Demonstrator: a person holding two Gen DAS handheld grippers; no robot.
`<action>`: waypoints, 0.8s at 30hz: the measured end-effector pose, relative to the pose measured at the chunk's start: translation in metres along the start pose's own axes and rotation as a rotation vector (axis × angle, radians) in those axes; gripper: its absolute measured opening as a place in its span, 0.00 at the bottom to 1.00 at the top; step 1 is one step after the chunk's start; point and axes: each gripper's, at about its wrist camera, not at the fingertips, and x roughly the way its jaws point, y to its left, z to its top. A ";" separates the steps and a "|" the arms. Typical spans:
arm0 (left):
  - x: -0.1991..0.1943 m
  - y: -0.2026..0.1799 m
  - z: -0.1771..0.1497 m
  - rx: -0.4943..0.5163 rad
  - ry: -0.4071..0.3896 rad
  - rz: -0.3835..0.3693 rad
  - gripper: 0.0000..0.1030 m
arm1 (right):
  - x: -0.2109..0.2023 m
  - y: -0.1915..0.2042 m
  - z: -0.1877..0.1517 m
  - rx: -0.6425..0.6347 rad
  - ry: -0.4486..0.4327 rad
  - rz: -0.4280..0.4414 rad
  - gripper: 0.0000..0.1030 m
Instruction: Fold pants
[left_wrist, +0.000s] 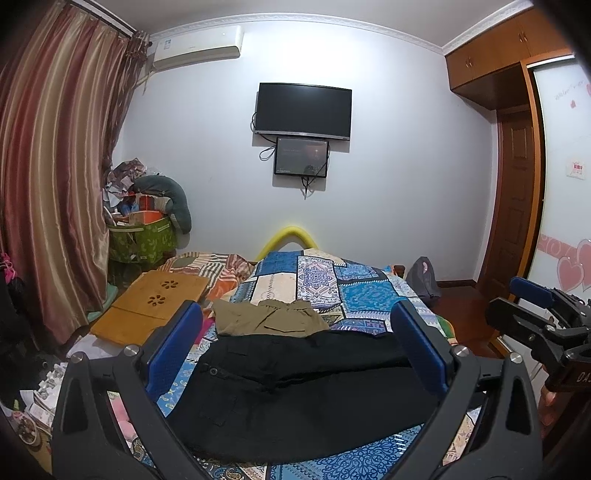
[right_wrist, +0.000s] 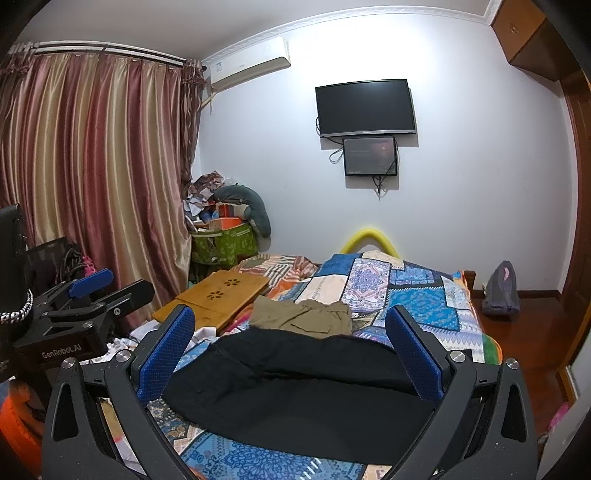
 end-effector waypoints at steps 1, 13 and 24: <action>0.000 -0.001 0.000 0.003 0.000 0.002 1.00 | 0.000 0.000 0.000 0.001 -0.002 -0.001 1.00; -0.002 0.003 0.001 -0.006 0.001 -0.009 1.00 | 0.000 -0.001 -0.001 -0.004 -0.005 -0.009 1.00; -0.002 0.001 -0.001 -0.009 0.001 -0.004 1.00 | 0.000 0.000 0.000 0.000 -0.005 -0.005 1.00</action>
